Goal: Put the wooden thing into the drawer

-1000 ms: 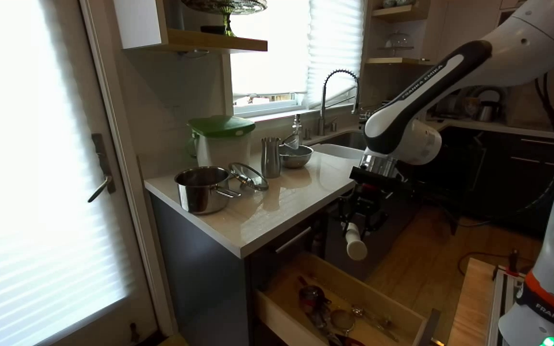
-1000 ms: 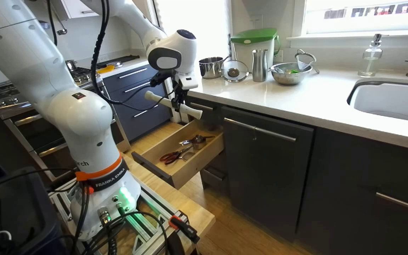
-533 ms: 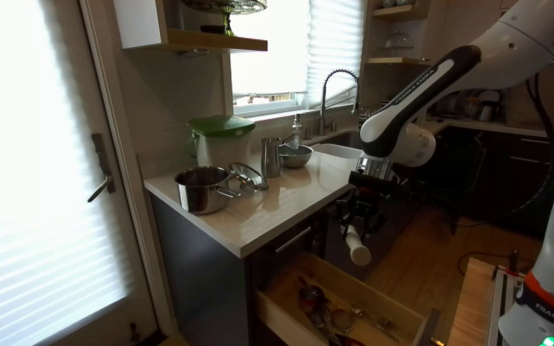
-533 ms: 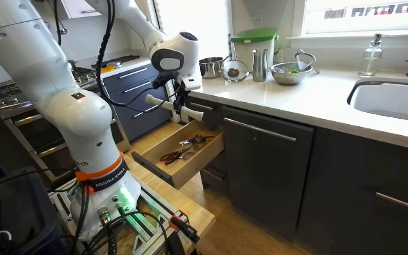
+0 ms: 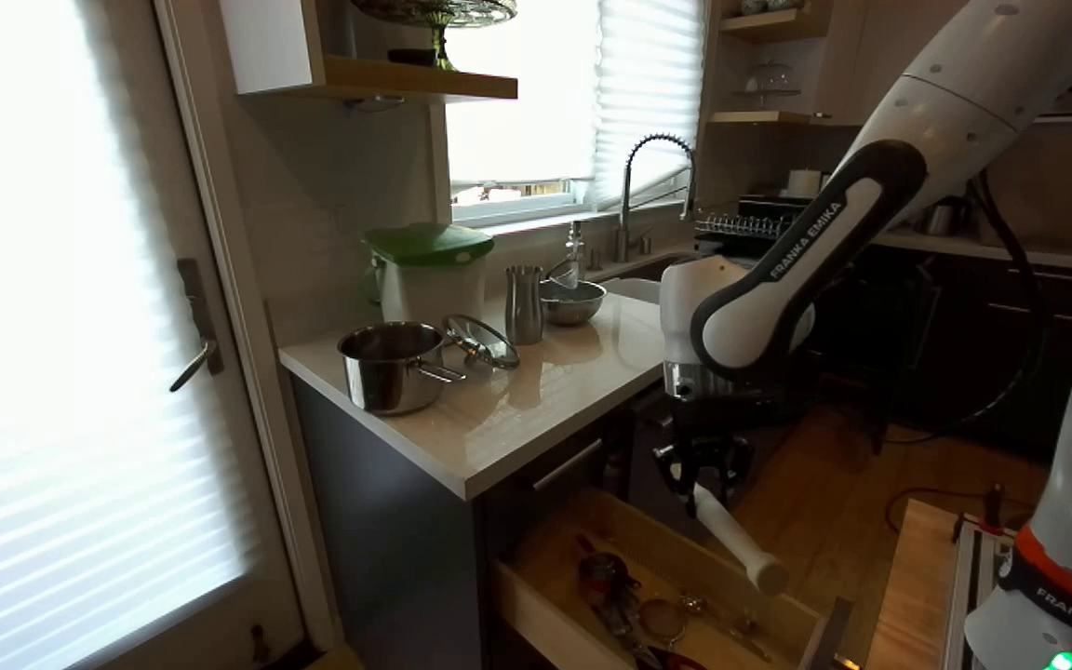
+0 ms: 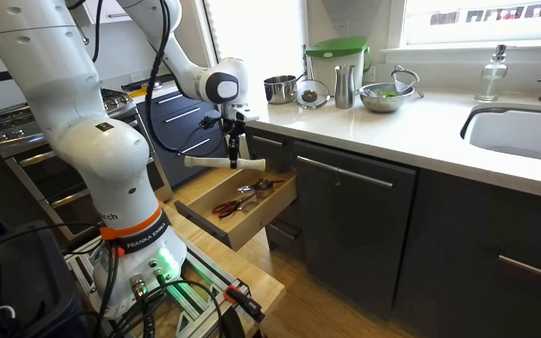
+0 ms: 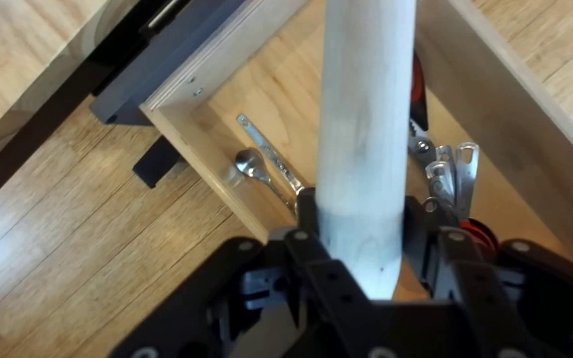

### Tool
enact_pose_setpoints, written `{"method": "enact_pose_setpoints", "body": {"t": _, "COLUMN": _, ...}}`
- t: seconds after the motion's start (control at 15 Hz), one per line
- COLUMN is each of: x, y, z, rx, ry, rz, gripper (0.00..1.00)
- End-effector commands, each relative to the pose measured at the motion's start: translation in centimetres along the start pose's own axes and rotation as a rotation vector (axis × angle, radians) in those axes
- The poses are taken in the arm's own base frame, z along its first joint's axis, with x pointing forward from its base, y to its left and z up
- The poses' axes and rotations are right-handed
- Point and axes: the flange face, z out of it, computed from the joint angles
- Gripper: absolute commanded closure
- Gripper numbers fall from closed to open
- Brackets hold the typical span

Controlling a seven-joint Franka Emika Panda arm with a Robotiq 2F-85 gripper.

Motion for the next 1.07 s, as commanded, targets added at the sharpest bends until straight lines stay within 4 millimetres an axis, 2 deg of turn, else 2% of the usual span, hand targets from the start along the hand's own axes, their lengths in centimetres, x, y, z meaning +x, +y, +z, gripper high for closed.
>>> {"method": "enact_pose_setpoints", "body": {"t": 0.0, "x": 0.6, "y": -2.6, "z": 0.7, "rx": -0.134, "ry": 0.115, "rz": -0.111, "gripper": 0.81}}
{"method": "enact_pose_setpoints", "body": {"t": 0.2, "x": 0.4, "y": -5.6, "z": 1.0, "rx": -0.118, "ry": 0.160, "rz": -0.227, "gripper": 0.81}}
{"method": "enact_pose_setpoints", "body": {"t": 0.33, "x": 0.2, "y": -6.4, "z": 1.2, "rx": -0.084, "ry": 0.120, "rz": -0.240, "gripper": 0.81}}
{"method": "enact_pose_setpoints", "body": {"t": 0.4, "x": 0.2, "y": -5.4, "z": 0.7, "rx": -0.102, "ry": 0.144, "rz": -0.211, "gripper": 0.56}}
{"method": "enact_pose_setpoints", "body": {"t": 0.6, "x": 0.1, "y": -6.3, "z": 1.2, "rx": -0.098, "ry": 0.129, "rz": -0.229, "gripper": 0.56}}
{"method": "enact_pose_setpoints", "body": {"t": 0.67, "x": 0.1, "y": -6.4, "z": 1.2, "rx": -0.098, "ry": 0.128, "rz": -0.231, "gripper": 0.81}}
{"method": "enact_pose_setpoints", "body": {"t": 1.0, "x": -0.6, "y": -8.8, "z": 5.9, "rx": -0.165, "ry": 0.133, "rz": -0.312, "gripper": 0.81}}
